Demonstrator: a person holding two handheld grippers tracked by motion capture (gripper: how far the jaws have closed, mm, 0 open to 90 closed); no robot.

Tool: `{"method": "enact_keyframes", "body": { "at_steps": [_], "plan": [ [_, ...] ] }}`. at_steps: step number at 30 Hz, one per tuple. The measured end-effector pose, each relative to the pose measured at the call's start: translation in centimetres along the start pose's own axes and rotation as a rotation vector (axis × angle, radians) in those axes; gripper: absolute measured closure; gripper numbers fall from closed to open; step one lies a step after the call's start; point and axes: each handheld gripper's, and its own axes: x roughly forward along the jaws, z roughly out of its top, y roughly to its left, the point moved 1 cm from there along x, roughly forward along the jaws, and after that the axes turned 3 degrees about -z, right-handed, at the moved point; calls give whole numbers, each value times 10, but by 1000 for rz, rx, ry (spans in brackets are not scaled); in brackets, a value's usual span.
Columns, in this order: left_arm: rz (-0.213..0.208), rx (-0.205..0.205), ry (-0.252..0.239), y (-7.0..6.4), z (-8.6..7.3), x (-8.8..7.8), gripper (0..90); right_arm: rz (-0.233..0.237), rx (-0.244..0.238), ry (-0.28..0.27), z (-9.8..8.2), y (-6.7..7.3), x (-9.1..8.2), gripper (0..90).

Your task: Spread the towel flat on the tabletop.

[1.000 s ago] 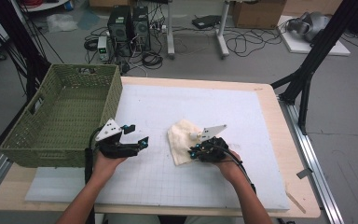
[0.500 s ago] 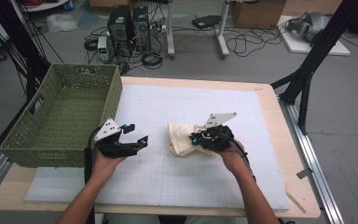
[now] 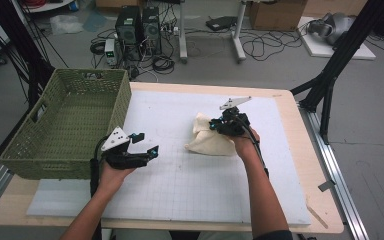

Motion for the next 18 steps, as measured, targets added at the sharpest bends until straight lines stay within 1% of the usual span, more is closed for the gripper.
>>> {"method": "enact_keyframes", "body": {
  "at_steps": [1, 4, 5, 6, 7, 8, 9, 11, 13, 14, 15, 17, 18],
  "plan": [
    [0, -3, -2, -1, 0, 0, 247, -32, 3, -1, 0, -2, -1, 797],
    [-2, -2, -1, -1, 0, -1, 247, -128, 58, -12, -4, -16, -6, 788],
    [-3, -1, 0, -1, 0, -1, 247, -176, 82, -14, -6, -20, -8, 699],
    [-2, 0, -3, -1, 1, -1, 247, -251, 114, -10, -8, -24, -10, 603],
    [-1, -1, -5, -1, 1, -1, 247, -312, 154, -18, -9, -27, -13, 585],
    [0, -2, -4, -1, 0, -1, 247, -313, 198, -52, -12, -31, -17, 588],
    [0, -3, -2, 0, 0, -1, 247, -302, 208, -66, -13, -32, -19, 588],
    [-2, -6, 0, 0, 0, -1, 247, -290, 180, -92, -14, -29, -25, 591],
    [1, -3, -2, 0, 0, -1, 247, -236, 158, -129, -15, -24, -31, 580],
    [2, -4, -2, 0, 0, -1, 247, -192, 150, -139, -16, -20, -32, 568],
    [3, -3, -1, 0, 0, -1, 247, -152, 133, -133, -17, -16, -30, 545],
    [2, 0, -2, 0, 1, -1, 247, -143, 91, -75, -23, -8, -21, 488],
    [3, -1, -3, -1, 1, -1, 247, -132, 95, -54, -26, -6, -15, 453]
  ]
}}
